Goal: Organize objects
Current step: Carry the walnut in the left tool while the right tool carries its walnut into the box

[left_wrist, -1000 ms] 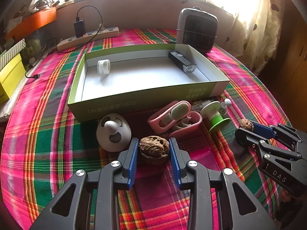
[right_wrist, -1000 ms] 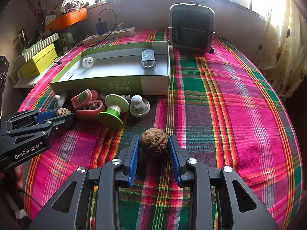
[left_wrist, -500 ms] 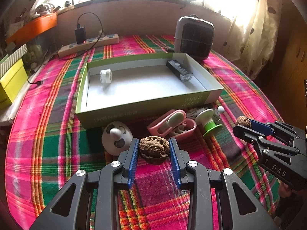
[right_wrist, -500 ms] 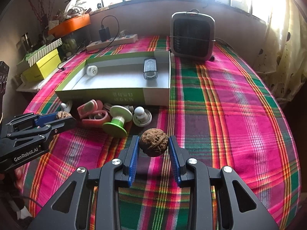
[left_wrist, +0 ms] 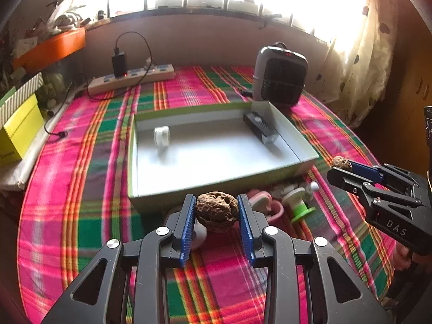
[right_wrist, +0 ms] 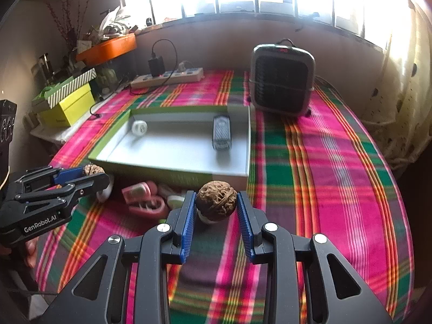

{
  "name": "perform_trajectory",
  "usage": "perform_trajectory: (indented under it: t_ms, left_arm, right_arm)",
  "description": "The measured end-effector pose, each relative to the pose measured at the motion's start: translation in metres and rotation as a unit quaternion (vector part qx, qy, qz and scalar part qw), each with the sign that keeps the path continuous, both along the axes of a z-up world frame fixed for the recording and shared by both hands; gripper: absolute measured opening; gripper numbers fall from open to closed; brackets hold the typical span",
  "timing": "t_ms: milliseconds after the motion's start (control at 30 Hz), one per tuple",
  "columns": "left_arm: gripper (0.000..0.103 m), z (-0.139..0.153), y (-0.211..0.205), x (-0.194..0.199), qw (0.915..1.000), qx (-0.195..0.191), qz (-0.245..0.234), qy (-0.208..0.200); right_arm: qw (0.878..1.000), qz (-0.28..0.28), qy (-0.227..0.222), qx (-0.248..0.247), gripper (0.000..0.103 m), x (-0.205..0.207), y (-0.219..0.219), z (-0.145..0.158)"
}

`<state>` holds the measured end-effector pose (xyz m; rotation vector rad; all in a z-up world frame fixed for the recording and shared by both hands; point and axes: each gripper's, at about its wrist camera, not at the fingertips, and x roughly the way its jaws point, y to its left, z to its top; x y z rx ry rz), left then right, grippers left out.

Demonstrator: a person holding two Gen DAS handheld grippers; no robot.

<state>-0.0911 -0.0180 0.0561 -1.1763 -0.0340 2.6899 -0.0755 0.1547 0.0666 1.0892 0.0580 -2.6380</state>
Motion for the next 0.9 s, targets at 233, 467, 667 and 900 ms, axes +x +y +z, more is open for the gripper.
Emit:
perform_trajectory:
  t_ms: [233, 467, 667, 900]
  left_arm:
    - [0.029, 0.002, -0.012, -0.024, 0.9999, 0.000, 0.015, 0.000]
    - [0.029, -0.008, -0.023, -0.051, 0.9994, -0.001, 0.028, -0.019]
    - [0.029, -0.018, -0.026, -0.063, 0.9991, -0.006, 0.029, -0.031]
    - [0.029, -0.029, -0.025, -0.076, 0.9985, -0.014, 0.026, -0.046]
  right_arm:
    - [1.000, 0.011, -0.004, 0.001, 0.032, -0.028, -0.008, 0.001]
    - [1.000, 0.018, -0.026, 0.000, 0.032, -0.056, -0.014, -0.006]
    - [0.999, 0.024, -0.047, 0.011, 0.032, -0.076, -0.019, -0.018]
    - [0.997, 0.024, -0.066, 0.018, 0.032, -0.090, -0.020, -0.027]
